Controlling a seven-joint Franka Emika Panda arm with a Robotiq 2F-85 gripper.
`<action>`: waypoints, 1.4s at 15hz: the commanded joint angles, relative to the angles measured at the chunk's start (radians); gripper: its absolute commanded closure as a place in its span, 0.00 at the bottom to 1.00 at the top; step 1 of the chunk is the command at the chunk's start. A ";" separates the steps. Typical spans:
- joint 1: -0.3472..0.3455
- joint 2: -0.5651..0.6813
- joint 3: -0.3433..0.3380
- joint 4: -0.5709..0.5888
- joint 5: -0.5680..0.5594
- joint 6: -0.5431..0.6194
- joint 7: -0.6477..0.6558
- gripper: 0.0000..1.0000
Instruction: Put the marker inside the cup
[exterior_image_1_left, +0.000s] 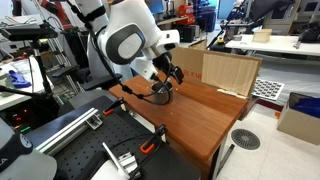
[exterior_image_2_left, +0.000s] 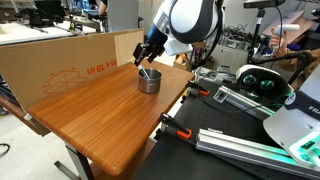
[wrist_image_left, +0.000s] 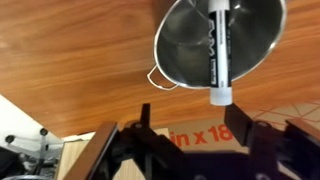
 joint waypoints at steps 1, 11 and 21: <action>-0.019 -0.003 0.012 0.004 -0.035 -0.001 0.035 0.00; -0.164 -0.165 0.178 0.011 -0.103 -0.148 0.168 0.00; -0.090 -0.111 0.111 0.021 -0.046 -0.067 0.110 0.00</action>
